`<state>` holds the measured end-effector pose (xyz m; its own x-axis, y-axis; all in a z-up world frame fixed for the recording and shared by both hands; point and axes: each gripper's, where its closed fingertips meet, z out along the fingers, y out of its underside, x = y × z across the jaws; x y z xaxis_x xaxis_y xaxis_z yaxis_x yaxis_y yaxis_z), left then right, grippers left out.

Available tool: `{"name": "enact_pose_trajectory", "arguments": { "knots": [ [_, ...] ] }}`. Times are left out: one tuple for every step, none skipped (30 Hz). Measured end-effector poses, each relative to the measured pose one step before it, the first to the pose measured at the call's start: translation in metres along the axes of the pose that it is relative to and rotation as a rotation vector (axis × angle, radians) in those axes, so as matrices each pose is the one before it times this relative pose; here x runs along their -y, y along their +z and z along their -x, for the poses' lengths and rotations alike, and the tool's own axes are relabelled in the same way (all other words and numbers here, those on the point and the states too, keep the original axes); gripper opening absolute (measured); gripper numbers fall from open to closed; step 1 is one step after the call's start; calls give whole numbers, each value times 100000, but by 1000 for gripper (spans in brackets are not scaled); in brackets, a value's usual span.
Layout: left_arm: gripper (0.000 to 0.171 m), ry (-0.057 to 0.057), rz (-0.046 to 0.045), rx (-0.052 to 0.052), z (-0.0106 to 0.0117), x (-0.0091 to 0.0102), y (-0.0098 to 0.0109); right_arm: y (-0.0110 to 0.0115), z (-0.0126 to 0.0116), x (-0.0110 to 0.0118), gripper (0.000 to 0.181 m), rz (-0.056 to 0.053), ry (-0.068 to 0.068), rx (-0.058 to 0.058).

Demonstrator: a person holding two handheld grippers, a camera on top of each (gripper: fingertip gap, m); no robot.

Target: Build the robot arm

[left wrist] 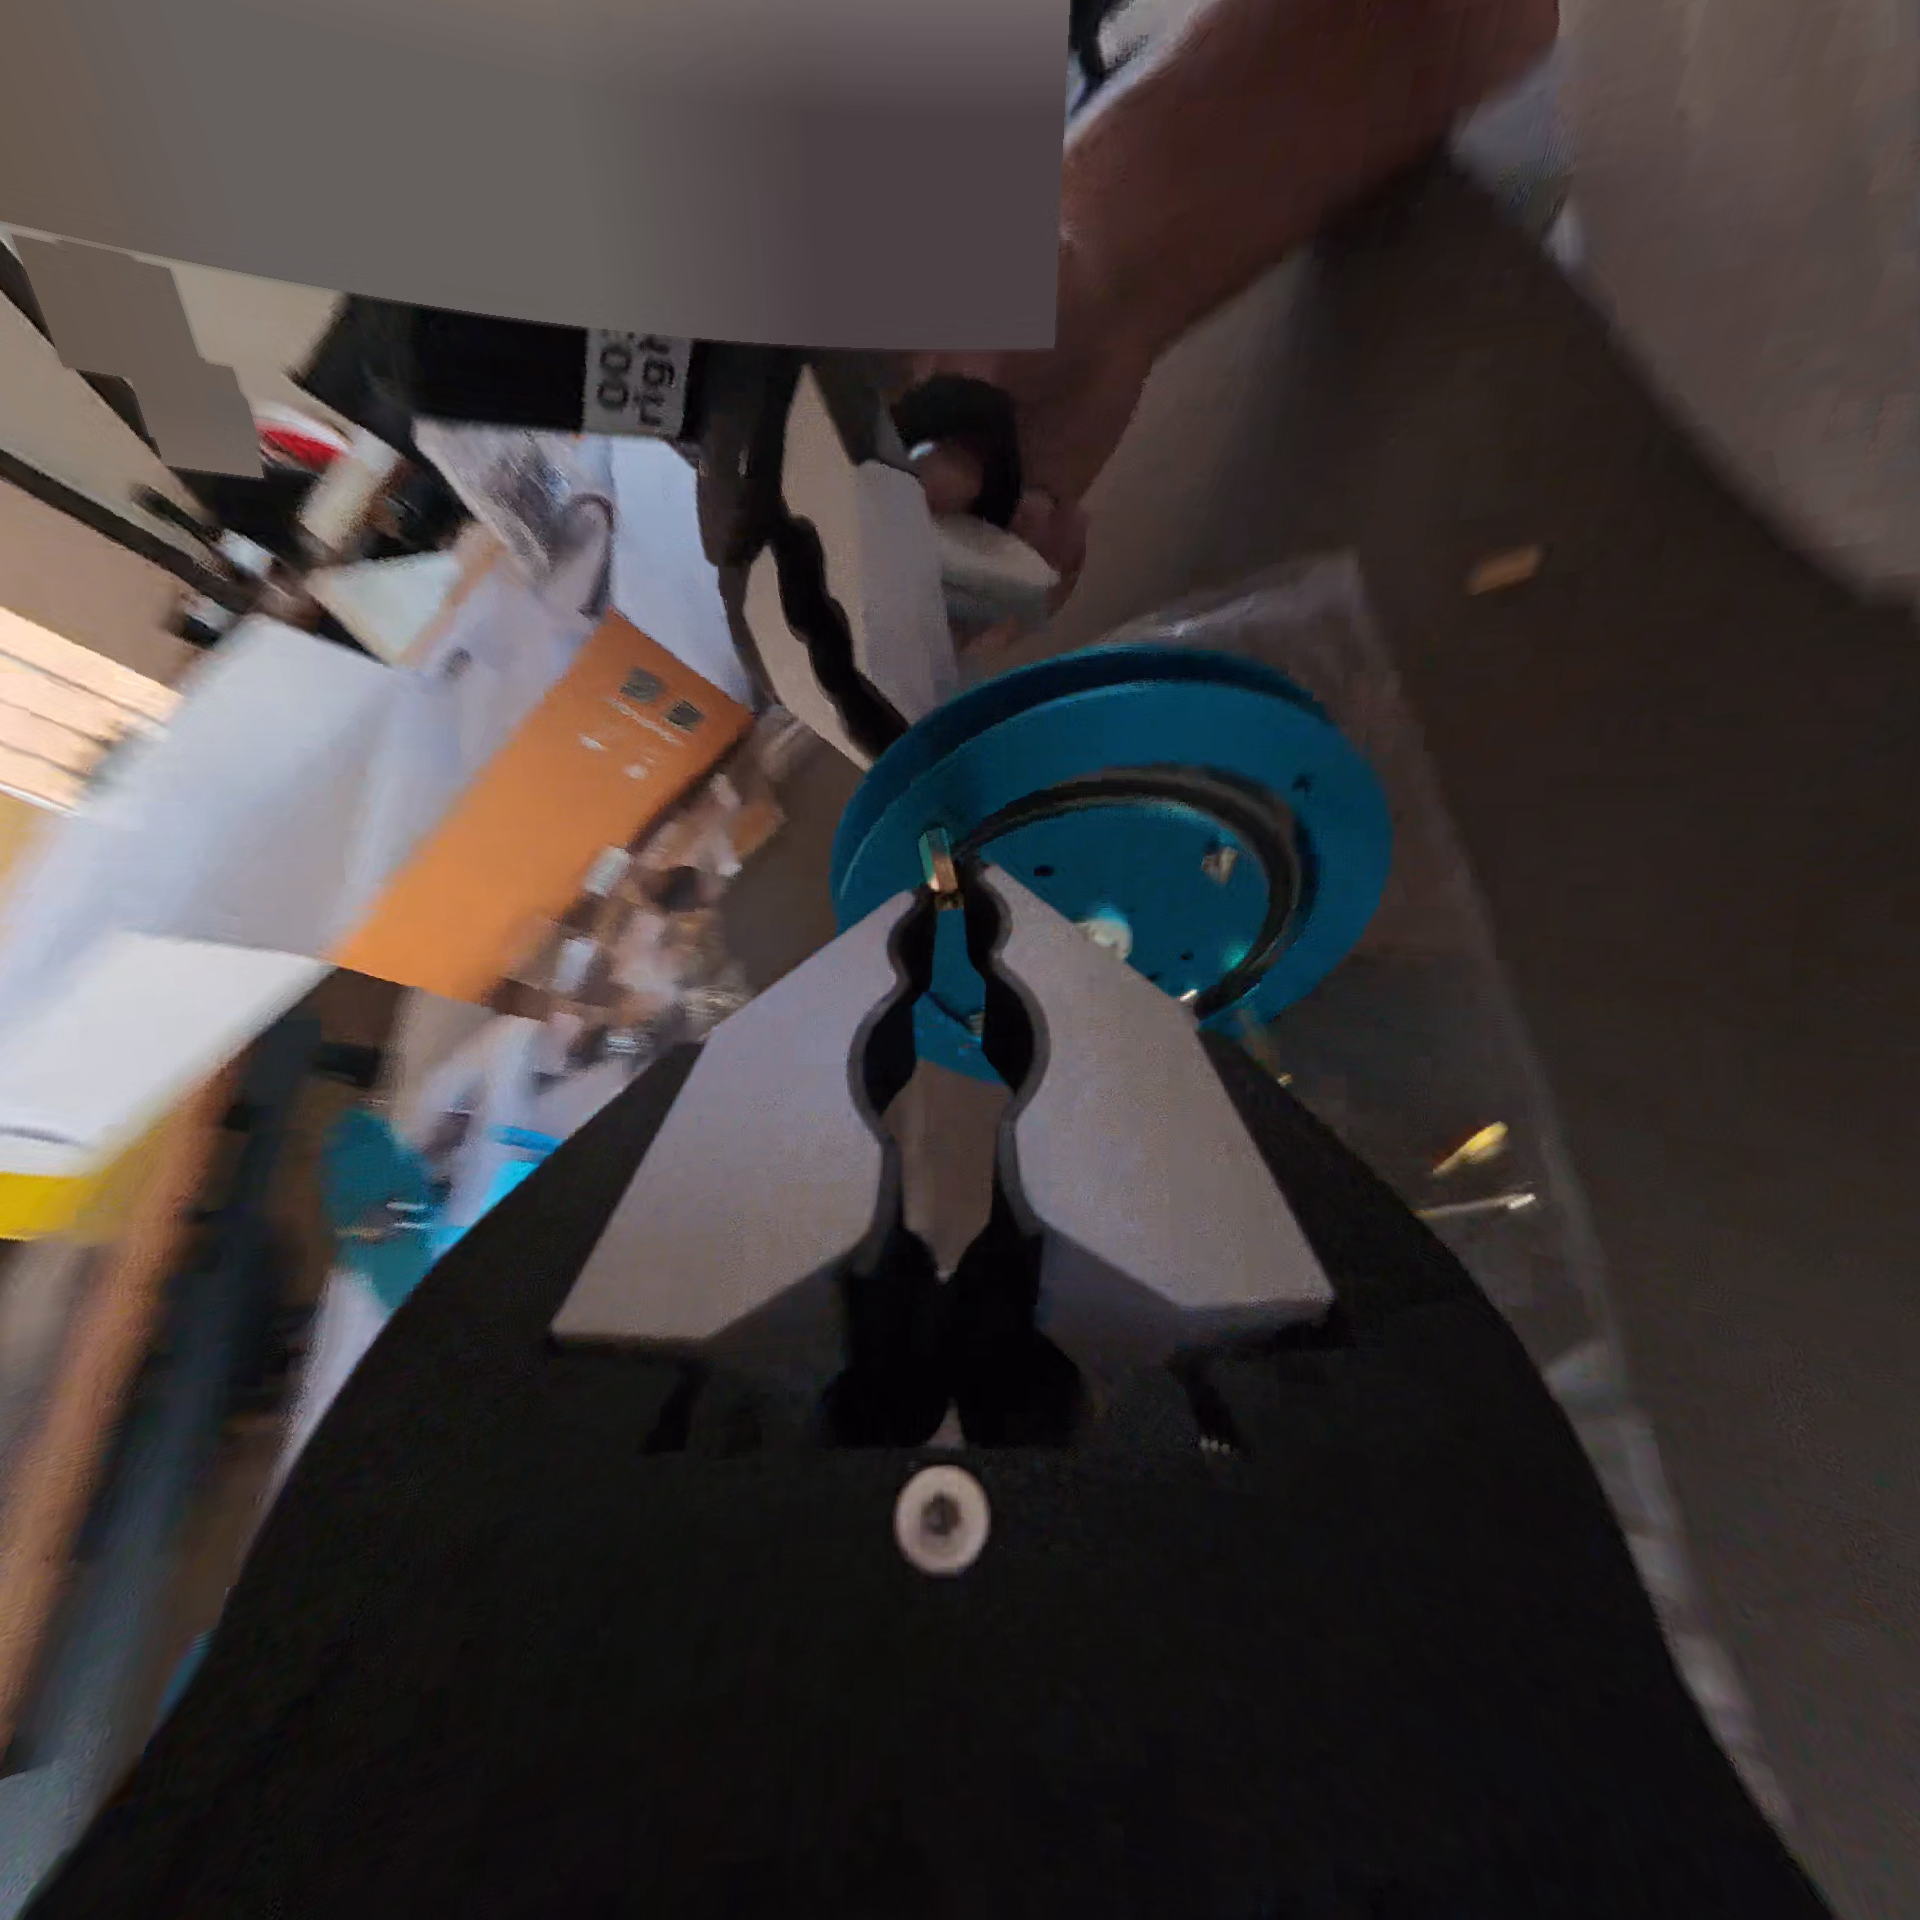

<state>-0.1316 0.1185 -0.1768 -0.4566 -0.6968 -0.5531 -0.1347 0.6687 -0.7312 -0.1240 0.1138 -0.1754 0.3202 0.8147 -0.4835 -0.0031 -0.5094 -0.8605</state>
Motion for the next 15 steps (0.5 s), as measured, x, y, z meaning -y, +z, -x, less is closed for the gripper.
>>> {"name": "enact_pose_trajectory", "arguments": {
  "knots": [
    [5,12713,2742,3821,162,-140,77,-44,-25,-6,3,-174,1376,636],
    [5,13629,2705,4139,142,-135,58,-32,-23,-7,3,-88,1688,681],
    [5,13702,2790,4020,115,-106,61,-21,51,-27,3,63,2019,1364],
    [5,12831,2842,3723,121,-130,58,-40,5,-26,3,-53,1690,895],
    [5,11100,2421,3320,103,-120,55,-27,-67,4,3,-379,772,145],
    [4,9565,1567,3216,89,-36,22,-13,-22,-12,2,-175,176,186],
    [5,8015,1052,2977,76,-8,-1,-19,2,-51,3,197,225,308],
    [5,5123,928,2065,52,11,20,-34,-17,0,3,-8,143,-20],
    [5,2106,460,1425,66,62,-24,-32,-25,-4,3,100,-446,-319],
    [5,68,166,1155,76,113,-39,-7,6,-50,2,456,-855,-202],
    [6,-2085,726,791,46,-7,-26,11,36,-38,3,434,-1069,-226],
    [6,-4797,694,749,93,-66,-56,50,-4,-16,3,129,-1414,-628],
    [6,-7965,-303,-379,30,-22,-100,99,78,-49,3,415,-1310,-183],
    [6,-11120,-915,-2201,-91,-30,-160,117,172,-39,3,452,-926,545],
    [9,-14051,-1636,-2705,-32,16,-235,100,121,-41,3,579,-843,185]
  ]
}}
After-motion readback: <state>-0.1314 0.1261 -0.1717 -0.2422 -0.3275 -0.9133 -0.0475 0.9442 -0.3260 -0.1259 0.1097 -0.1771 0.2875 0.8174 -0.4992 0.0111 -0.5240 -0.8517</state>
